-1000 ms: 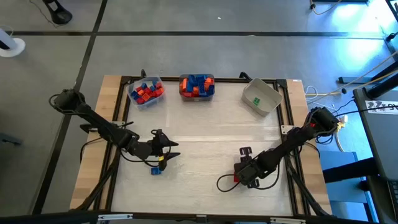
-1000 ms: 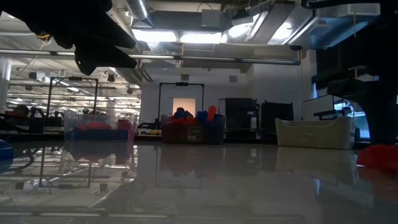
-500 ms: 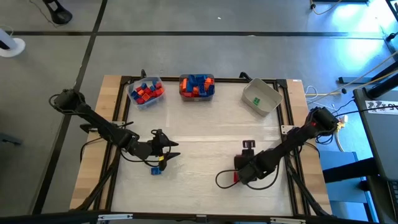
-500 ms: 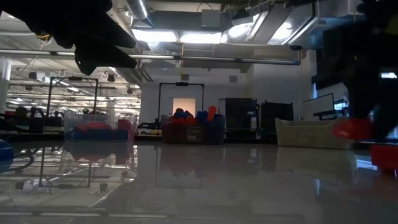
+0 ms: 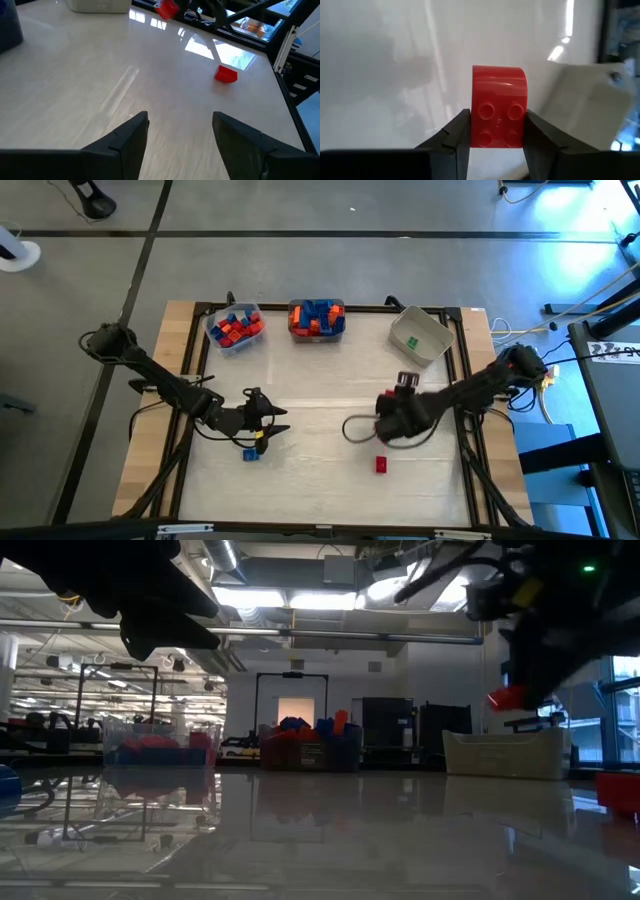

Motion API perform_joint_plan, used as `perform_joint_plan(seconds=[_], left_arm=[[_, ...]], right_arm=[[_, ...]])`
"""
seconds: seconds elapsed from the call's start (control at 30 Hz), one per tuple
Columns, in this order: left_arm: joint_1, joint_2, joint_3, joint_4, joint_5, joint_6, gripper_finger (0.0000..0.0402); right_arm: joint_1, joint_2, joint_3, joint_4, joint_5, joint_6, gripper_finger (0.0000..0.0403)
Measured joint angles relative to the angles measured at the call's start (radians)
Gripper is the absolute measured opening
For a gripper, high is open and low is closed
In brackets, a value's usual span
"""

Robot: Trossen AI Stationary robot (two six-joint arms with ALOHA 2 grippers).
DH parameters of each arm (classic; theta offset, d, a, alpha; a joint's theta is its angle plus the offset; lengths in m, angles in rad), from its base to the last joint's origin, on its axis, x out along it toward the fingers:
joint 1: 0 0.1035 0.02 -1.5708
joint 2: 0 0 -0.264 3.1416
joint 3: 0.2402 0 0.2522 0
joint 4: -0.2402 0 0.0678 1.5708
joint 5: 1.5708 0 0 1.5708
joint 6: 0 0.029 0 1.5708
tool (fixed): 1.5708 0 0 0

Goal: Sort blocks by size

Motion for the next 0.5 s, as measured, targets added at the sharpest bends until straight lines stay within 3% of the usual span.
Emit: perform_joint_plan(seconds=[0.3,0.5], left_arm=[[0.0,0.0,0.0,0.0,0.0,0.0,0.021],[0.0,0.0,0.0,0.0,0.0,0.0,0.021]], right_arm=[[-0.192,-0.191,0.0,-0.142,0.165,-0.001,0.0137],[-0.379,-0.316,0.0,-0.16,0.202,-0.027,0.0137]])
